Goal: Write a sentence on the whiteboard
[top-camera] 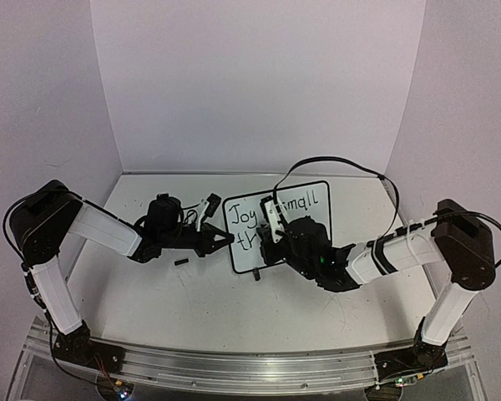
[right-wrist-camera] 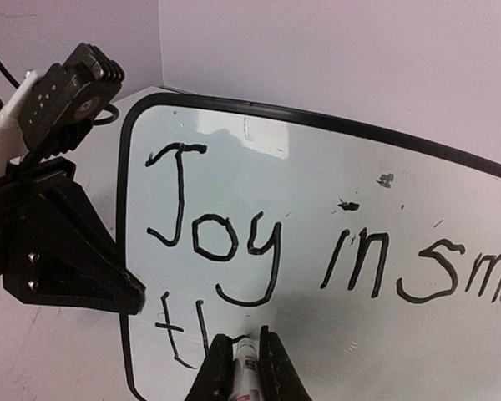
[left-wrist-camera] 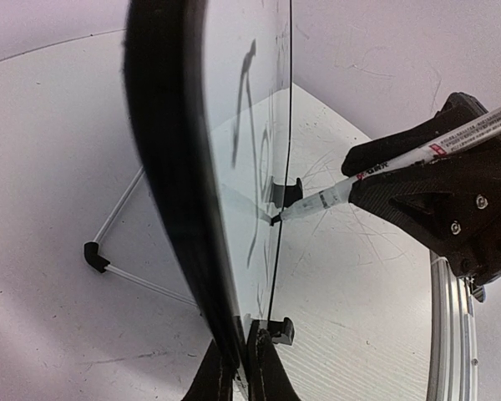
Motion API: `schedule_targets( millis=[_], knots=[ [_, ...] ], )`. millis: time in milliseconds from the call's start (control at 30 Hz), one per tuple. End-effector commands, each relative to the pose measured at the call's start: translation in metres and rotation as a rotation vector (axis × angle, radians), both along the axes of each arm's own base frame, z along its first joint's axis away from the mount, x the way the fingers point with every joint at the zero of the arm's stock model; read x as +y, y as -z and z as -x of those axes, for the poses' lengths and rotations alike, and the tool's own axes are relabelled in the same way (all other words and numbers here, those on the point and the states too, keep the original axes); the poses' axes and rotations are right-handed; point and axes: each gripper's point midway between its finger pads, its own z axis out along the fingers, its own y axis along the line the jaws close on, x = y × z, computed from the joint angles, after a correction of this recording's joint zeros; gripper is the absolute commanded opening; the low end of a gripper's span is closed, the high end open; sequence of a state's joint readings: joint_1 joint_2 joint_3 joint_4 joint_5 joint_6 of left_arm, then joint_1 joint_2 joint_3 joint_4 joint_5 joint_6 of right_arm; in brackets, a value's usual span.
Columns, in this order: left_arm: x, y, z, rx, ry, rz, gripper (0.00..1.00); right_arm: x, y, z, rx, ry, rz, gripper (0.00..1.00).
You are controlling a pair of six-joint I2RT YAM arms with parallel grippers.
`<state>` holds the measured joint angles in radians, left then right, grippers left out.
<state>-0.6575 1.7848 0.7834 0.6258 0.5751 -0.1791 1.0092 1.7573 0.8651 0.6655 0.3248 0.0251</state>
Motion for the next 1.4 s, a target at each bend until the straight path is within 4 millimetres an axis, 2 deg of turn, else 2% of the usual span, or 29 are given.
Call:
schedule_targets(
  millis=[0,300,400,533,600,967,1367],
  knots=[
    [0.014,0.016,-0.010,-0.037,-0.061,-0.096,0.00,-0.015,0.003,-0.005,0.009,0.044,-0.003,0.00],
    [0.013,0.017,-0.011,-0.035,-0.059,-0.095,0.00,-0.016,0.025,0.002,0.068,0.027,0.008,0.00],
    [0.013,0.016,-0.012,-0.036,-0.059,-0.095,0.00,-0.013,0.009,0.004,0.051,0.006,-0.020,0.00],
    [0.012,0.017,-0.012,-0.033,-0.059,-0.095,0.00,-0.009,-0.025,0.006,0.012,-0.025,-0.092,0.00],
    [0.012,0.016,-0.012,-0.035,-0.059,-0.094,0.00,-0.011,-0.030,0.003,0.002,-0.023,-0.101,0.00],
    [0.013,0.017,-0.012,-0.031,-0.062,-0.098,0.00,-0.008,-0.037,-0.009,-0.045,-0.009,-0.090,0.00],
    [0.013,0.018,-0.012,-0.029,-0.062,-0.100,0.00,-0.001,-0.041,-0.010,-0.050,-0.027,-0.101,0.00]
  ],
)
